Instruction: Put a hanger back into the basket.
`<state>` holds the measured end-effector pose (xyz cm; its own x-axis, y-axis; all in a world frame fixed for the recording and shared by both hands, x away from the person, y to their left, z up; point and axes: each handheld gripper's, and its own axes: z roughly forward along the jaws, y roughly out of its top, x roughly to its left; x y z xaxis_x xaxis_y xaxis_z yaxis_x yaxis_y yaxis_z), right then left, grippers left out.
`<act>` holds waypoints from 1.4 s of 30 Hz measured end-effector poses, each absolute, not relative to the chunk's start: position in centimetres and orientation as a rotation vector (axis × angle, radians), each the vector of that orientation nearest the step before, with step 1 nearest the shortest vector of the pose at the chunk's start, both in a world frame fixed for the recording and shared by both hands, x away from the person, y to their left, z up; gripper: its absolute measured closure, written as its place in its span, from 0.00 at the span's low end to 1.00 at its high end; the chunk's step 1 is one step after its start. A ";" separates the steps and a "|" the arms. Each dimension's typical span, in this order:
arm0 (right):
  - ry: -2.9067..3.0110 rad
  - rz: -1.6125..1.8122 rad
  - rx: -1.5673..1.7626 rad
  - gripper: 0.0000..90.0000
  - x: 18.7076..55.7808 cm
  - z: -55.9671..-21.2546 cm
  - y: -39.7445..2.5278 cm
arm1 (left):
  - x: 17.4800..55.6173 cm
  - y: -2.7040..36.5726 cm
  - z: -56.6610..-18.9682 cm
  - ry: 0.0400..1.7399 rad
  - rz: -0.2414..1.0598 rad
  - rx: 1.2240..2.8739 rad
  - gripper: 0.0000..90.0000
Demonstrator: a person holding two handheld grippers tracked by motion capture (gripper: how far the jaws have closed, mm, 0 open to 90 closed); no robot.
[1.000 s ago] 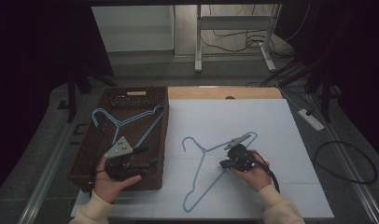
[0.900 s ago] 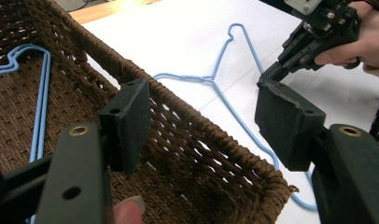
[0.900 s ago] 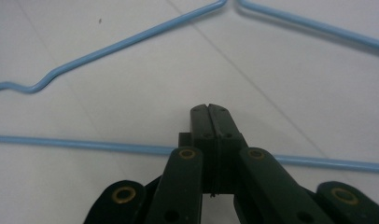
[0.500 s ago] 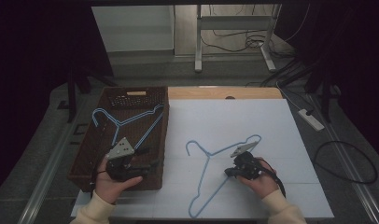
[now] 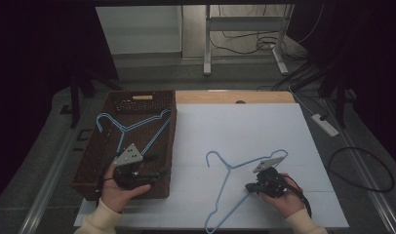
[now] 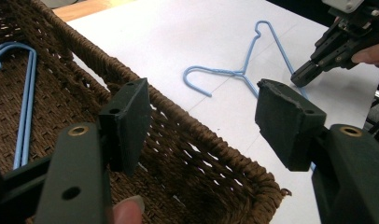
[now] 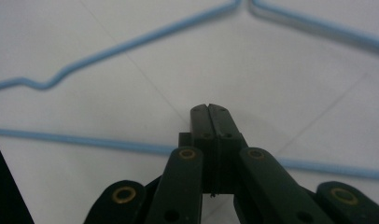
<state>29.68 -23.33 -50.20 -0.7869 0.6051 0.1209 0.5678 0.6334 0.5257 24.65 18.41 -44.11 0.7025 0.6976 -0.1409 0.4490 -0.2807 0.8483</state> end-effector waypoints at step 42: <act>2.736 0.482 1.211 0.96 39.2 -49.7 -13.1 | 24.1 17.5 -43.6 0.838 0.314 1.941 0.40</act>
<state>39.19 -13.06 -49.68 -0.6754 0.7370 0.0265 0.7016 0.6311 0.3310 24.09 17.46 -43.61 0.7306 0.6711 -0.1261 0.4233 -0.3003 0.8548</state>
